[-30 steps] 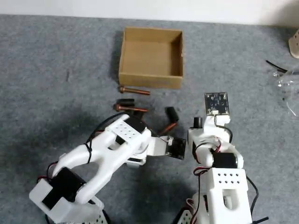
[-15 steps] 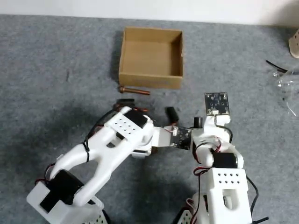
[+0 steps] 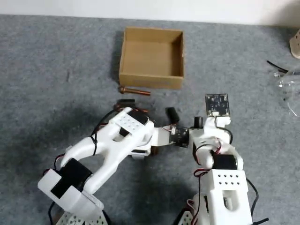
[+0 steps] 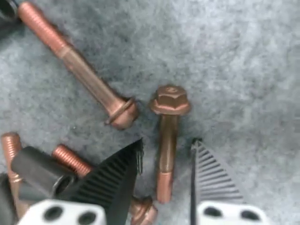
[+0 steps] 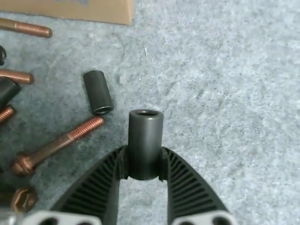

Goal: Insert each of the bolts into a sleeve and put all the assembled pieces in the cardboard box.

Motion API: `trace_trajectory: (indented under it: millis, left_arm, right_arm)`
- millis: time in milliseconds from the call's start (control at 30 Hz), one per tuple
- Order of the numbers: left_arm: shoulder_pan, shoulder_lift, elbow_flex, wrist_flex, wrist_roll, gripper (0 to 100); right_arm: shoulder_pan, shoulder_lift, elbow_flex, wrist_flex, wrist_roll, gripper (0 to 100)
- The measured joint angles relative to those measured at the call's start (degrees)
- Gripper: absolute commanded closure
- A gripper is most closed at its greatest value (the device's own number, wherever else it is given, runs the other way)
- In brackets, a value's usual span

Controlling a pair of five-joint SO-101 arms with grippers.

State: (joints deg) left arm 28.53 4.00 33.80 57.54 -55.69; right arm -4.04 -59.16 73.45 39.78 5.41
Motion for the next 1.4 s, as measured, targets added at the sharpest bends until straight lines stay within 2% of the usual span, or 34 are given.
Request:
trace_trajectory:
  millis: [300,400,733,967,1400]
  left_arm:
    - [0.0,1.2,0.3,0.3,-0.1,99]
    - [-0.1,1.2,0.3,0.3,0.5,99]
    - [-1.1,1.3,0.4,-3.8,9.8,99]
    - [-1.9,1.3,0.4,-6.8,17.7,99]
    - [-4.5,1.4,0.4,-12.5,26.5,99]
  right_arm:
    - [0.4,0.0,0.6,-0.3,0.0,99.5]
    - [0.4,0.0,2.4,-3.3,0.0,99.5]
    - [3.2,0.0,8.4,-13.5,0.1,99.5]
    - [4.9,0.0,8.4,-15.1,-2.2,99.5]
    - [5.4,0.0,9.2,-15.5,-2.3,99.5]
